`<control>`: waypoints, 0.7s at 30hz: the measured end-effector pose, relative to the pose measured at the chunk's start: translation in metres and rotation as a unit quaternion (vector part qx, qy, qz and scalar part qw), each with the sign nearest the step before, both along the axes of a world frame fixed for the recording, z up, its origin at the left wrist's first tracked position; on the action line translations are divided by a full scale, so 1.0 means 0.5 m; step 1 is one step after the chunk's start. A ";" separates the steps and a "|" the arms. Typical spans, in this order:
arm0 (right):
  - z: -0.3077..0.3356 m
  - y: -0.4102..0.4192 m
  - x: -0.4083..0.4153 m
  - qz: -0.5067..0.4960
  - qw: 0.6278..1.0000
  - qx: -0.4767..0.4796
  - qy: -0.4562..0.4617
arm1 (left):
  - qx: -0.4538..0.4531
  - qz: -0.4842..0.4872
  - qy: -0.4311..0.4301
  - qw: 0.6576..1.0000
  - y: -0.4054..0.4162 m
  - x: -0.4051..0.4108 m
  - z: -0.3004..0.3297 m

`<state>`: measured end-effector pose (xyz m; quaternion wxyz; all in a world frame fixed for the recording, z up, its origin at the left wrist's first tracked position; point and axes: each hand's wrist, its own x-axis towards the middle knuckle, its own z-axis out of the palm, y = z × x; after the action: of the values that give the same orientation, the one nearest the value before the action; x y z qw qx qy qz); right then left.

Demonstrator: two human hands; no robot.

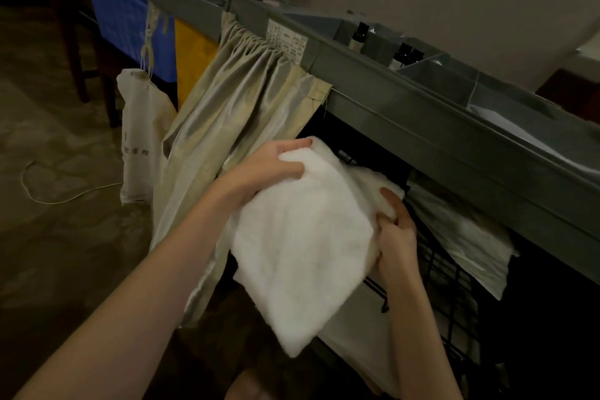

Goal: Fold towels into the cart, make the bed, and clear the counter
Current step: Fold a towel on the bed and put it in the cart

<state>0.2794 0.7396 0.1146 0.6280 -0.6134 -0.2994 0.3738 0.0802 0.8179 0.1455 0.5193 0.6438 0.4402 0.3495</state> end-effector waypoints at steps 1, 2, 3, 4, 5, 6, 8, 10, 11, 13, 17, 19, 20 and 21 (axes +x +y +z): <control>-0.003 0.014 0.007 -0.010 1.000 -0.002 0.003 | -0.002 -0.002 0.013 1.000 0.013 0.007 0.007; -0.006 0.026 0.014 -0.022 1.000 -0.007 -0.001 | -0.007 -0.001 0.020 1.000 0.024 0.013 0.009; -0.006 0.037 0.020 -0.031 0.999 -0.010 -0.003 | -0.012 0.000 0.020 1.000 0.034 0.018 0.013; -0.004 0.047 0.025 -0.037 0.999 -0.009 -0.007 | -0.019 0.003 0.012 1.000 0.042 0.022 0.017; 0.002 0.056 0.029 -0.044 0.999 -0.003 -0.014 | -0.031 0.007 -0.005 0.999 0.049 0.027 0.021; 0.009 0.063 0.033 -0.055 0.998 0.003 -0.023 | -0.040 0.016 -0.026 0.999 0.055 0.031 0.024; 0.012 0.078 0.045 -0.068 0.996 -0.011 -0.058 | -0.034 0.038 -0.049 0.997 0.070 0.041 0.019; -0.003 0.086 0.054 -0.030 0.993 -0.062 -0.097 | -0.006 0.043 0.013 0.999 0.087 0.051 -0.004; -0.016 0.086 0.059 -0.005 0.991 -0.094 -0.099 | 0.005 0.031 0.081 0.996 0.096 0.054 -0.017; -0.026 0.084 0.066 0.018 0.986 -0.138 -0.087 | 0.008 0.003 0.251 0.968 0.107 0.055 -0.038; -0.003 0.099 0.070 0.093 0.970 -0.184 -0.129 | -0.014 0.018 0.331 0.943 0.117 0.065 -0.060; 0.001 0.103 0.063 0.129 0.957 -0.201 -0.166 | -0.029 0.044 0.316 0.947 0.116 0.071 -0.068; 0.000 0.103 0.058 0.127 0.954 -0.199 -0.184 | -0.029 0.054 0.304 0.951 0.114 0.074 -0.071; -0.001 0.101 0.053 0.115 0.953 -0.195 -0.200 | -0.023 0.058 0.292 0.954 0.113 0.076 -0.073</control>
<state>0.3059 0.7901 0.1138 0.3761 -0.7476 -0.4084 0.3645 0.1185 0.8744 0.1088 0.3613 0.6791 0.6172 0.1653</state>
